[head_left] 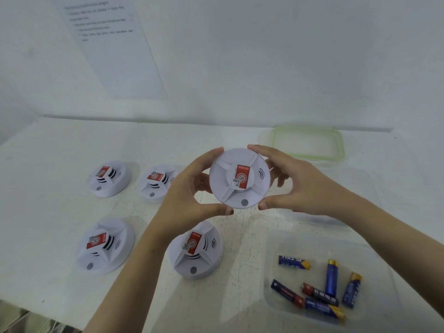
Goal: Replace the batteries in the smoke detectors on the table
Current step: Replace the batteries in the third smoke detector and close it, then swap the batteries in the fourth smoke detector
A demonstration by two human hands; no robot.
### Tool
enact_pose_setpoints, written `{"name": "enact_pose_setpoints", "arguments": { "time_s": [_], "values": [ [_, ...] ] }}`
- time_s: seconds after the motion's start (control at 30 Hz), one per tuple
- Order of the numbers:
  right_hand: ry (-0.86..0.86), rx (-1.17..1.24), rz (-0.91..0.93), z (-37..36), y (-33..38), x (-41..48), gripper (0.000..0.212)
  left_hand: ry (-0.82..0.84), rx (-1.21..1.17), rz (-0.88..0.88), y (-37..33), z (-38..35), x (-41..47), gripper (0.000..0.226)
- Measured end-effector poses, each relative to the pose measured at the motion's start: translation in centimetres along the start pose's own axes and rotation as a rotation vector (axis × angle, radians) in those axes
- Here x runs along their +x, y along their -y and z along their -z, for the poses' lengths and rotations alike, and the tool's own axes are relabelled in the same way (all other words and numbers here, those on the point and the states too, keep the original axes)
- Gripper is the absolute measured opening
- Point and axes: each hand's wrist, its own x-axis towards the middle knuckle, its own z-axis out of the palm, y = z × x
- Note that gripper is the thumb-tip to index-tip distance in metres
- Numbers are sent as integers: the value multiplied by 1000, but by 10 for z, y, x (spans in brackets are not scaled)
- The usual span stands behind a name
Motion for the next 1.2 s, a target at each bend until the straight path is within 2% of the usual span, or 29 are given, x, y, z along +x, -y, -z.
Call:
{"name": "enact_pose_setpoints", "arguments": {
  "time_s": [0.13,0.27,0.37,0.5,0.67,0.93,1.0,1.13,1.2],
  "values": [
    [17,-82,-14,2,-5,7,91,51,84,33,5,4,8,89],
    [74,-274,-44,5,-6,20,91,127,161,90,11,11,20,83],
    [124,-459,-71,3,-7,32,84,168,314,170,20,13,29,95],
    [211,-615,-110,-4,-17,45,82,227,468,192,30,14,39,94],
    [267,-675,-143,-11,-23,51,76,304,573,208,44,9,44,95],
    [327,-726,-217,-12,-23,57,69,369,574,284,50,13,43,96],
    [328,-709,-223,-11,-23,56,65,326,648,315,51,24,42,94],
    [314,-657,-229,-9,-21,52,62,44,965,424,61,53,37,80],
    [288,-638,-235,-8,-21,51,66,32,964,543,66,67,31,83]
  ]
}}
